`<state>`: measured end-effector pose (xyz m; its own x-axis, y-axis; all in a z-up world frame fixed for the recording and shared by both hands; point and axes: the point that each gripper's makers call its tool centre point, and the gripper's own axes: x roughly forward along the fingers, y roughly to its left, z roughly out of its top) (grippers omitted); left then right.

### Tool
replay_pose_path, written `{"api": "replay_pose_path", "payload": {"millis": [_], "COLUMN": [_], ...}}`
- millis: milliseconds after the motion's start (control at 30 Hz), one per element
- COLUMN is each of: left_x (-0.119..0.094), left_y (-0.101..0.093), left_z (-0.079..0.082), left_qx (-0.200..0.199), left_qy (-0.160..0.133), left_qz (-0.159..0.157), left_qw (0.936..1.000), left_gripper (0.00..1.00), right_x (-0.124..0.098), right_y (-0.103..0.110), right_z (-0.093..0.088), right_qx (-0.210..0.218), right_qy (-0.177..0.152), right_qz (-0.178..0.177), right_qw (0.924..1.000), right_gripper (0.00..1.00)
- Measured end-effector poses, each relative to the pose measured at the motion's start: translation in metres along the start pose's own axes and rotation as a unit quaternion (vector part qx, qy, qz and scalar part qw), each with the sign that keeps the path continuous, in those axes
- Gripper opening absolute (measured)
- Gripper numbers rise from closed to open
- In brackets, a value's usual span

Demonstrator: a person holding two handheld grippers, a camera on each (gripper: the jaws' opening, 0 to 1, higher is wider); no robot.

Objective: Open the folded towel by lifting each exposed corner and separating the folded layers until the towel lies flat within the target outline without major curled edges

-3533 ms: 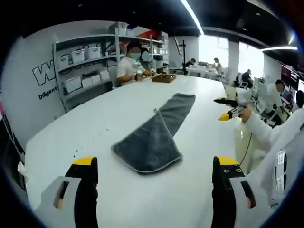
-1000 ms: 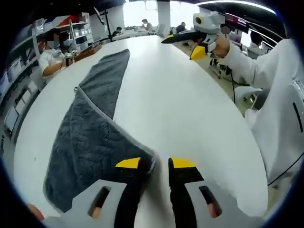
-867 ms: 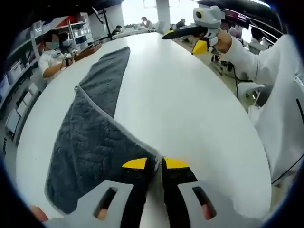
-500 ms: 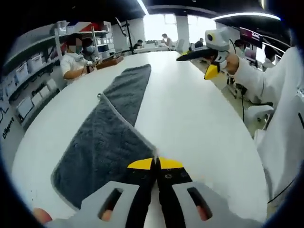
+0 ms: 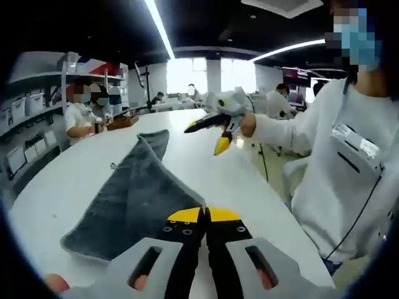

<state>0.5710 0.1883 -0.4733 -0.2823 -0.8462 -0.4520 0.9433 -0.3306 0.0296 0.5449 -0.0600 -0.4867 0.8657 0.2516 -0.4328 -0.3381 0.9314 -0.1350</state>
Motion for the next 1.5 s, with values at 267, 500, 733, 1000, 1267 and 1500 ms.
{"api": "replay_pose_path", "payload": {"millis": [267, 500, 733, 1000, 1267, 1500], "left_x": [0.009, 0.002, -0.026, -0.078, -0.094, -0.092], "left_y": [-0.031, -0.027, -0.022, 0.001, -0.003, 0.002], "left_z": [-0.077, -0.078, -0.057, -0.037, -0.046, -0.056], "left_qx": [0.019, -0.042, -0.108, -0.166, -0.214, -0.221], "left_qy": [0.12, 0.106, 0.054, -0.002, -0.011, 0.002], "left_qz": [-0.049, -0.017, 0.084, 0.285, 0.345, 0.361], "left_qw": [0.9914, 0.9933, 0.9891, 0.944, 0.9136, 0.9061], "left_gripper": [0.02, 0.07, 0.35, 0.77, 0.97, 0.99], "right_x": [-0.008, -0.013, -0.021, -0.033, -0.037, -0.024], "right_y": [0.0, -0.002, -0.01, -0.045, -0.082, -0.131], "right_z": [-0.001, -0.002, -0.002, -0.002, -0.006, -0.005], "right_qx": [-0.003, -0.002, 0.002, 0.009, 0.026, 0.039], "right_qy": [0.005, 0.008, 0.005, 0.008, 0.021, 0.038], "right_qz": [-0.008, -0.016, -0.024, -0.066, -0.084, -0.101], "right_qw": [1.0, 0.9998, 0.9997, 0.9977, 0.9959, 0.9934], "right_gripper": [0.95, 0.95, 0.95, 0.96, 0.96, 0.96]}}
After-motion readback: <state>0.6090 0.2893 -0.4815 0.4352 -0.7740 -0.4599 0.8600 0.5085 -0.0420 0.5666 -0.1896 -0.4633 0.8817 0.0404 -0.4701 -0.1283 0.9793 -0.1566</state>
